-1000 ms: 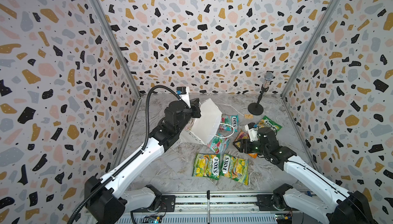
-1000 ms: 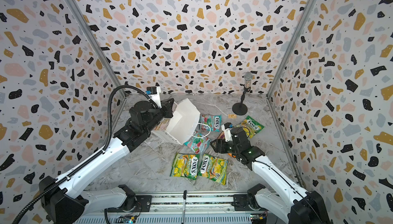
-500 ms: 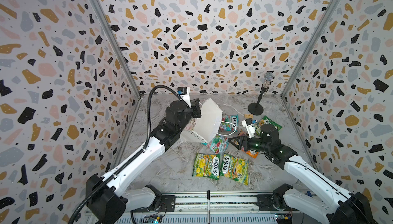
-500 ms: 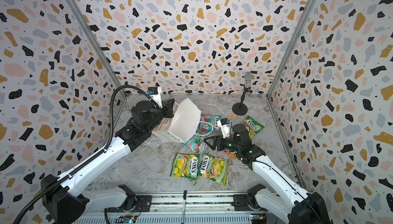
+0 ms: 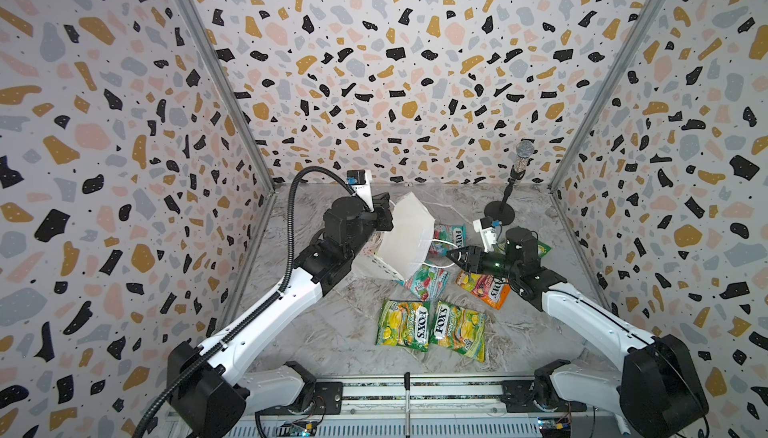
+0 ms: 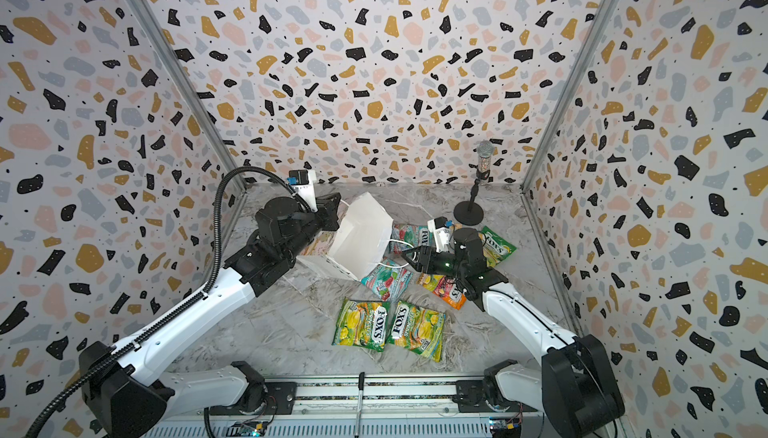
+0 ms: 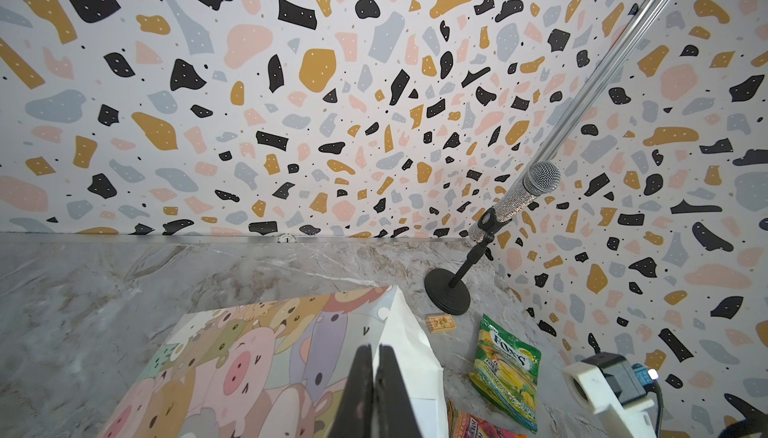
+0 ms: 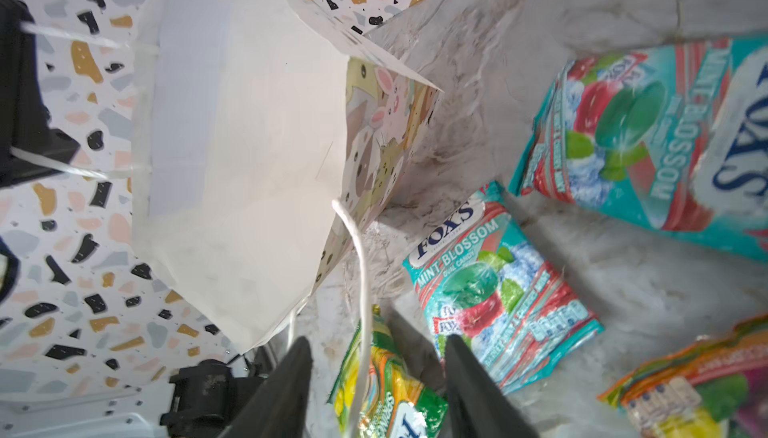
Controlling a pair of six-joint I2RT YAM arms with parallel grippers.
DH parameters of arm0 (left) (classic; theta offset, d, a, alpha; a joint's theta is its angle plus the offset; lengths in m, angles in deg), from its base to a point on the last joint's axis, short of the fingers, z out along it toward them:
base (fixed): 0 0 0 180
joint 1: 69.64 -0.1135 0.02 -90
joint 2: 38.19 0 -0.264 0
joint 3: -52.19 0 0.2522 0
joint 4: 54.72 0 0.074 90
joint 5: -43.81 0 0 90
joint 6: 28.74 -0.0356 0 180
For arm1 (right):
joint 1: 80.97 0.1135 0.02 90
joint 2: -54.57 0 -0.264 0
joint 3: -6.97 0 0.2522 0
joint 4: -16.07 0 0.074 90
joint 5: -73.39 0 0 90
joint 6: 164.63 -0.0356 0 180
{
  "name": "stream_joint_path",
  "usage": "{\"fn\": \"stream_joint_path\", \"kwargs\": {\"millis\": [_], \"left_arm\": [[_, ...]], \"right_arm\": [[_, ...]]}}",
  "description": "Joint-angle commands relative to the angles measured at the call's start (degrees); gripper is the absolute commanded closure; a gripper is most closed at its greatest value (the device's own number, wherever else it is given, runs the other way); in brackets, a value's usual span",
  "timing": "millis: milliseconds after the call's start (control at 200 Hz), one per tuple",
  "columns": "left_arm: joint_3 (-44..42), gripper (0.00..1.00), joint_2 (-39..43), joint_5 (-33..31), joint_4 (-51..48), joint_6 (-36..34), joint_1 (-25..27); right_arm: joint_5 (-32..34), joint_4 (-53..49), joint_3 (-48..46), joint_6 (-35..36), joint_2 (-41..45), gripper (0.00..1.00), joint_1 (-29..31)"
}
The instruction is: Take the snacks out of the paper bag
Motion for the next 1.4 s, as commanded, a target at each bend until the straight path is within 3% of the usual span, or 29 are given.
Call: {"fn": "stream_joint_path", "kwargs": {"millis": [0, 150, 421, 606, 841, 1041, 1171, 1397], "left_arm": [[2.74, 1.0, 1.0, -1.08, 1.63, -1.04, 0.17], [4.45, 1.0, -0.3, -2.48, 0.4, -1.93, 0.17], [7.74, 1.0, -5.01, -5.68, -1.59, -4.24, -1.48], [7.89, 1.0, -8.86, -2.47, -1.17, -3.35, -5.75], [9.34, 1.0, -14.0, 0.78, -0.86, -2.93, -10.63], [11.08, 1.0, -16.83, 0.88, -0.54, -5.95, -13.62], [12.48, 0.78, -17.67, 1.7, -0.72, -7.12, -15.02], [14.24, 0.31, -17.55, 0.34, -0.97, -7.51, -15.62]], "right_arm": [[-0.44, -0.71, 5.56, 0.83, 0.45, 0.82, -0.15], [3.78, -7.04, 10.54, 2.83, 2.11, 0.98, -0.11], [4.79, -10.25, 17.47, 2.8, 1.16, 0.99, -0.13], [6.21, -10.86, 21.5, 1.22, -2.49, 0.99, 0.41], [9.11, -10.95, 27.09, -2.53, -9.61, 0.94, 0.5], [7.03, -9.11, 33.69, -3.21, -15.6, 0.73, 1.02], [6.1, -12.88, 40.36, -0.94, -19.19, 0.5, 1.8], [5.07, -16.07, 47.91, 1.53, -23.12, 0.34, 2.08]]}}
